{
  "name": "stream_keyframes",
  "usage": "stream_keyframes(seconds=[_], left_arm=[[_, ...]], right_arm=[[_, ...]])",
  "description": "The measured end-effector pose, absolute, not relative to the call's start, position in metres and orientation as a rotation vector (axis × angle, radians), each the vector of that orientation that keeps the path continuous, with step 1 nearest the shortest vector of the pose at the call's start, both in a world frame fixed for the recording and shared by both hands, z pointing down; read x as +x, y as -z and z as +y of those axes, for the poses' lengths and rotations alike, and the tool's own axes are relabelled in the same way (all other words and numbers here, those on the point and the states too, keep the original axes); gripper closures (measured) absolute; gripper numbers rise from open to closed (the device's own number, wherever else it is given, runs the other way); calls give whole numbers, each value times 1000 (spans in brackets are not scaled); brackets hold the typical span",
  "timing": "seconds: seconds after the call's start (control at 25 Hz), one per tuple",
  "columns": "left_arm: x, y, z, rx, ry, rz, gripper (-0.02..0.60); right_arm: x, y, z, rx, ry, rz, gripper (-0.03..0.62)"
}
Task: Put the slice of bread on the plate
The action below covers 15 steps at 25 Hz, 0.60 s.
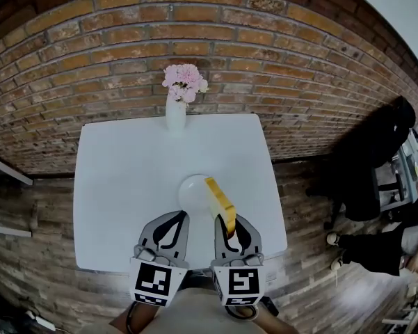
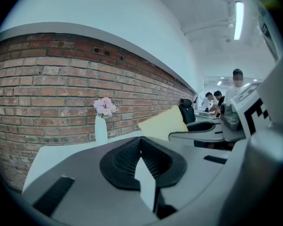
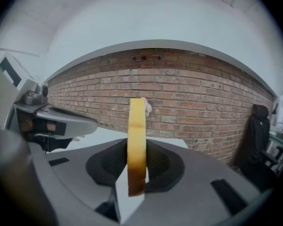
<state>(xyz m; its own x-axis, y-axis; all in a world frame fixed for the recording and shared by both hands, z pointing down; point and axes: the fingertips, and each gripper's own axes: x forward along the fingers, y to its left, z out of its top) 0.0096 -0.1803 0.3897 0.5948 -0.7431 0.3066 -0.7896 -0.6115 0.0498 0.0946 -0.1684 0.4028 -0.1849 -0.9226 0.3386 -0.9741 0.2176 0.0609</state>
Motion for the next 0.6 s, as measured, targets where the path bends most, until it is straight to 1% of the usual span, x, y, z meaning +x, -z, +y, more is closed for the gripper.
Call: stream_keyframes(seconds=[0.6], left_arm=[[11, -414, -202, 2594, -441, -1248, 572]], right_arm=[[81, -446, -205, 1685, -300, -2195, 502]])
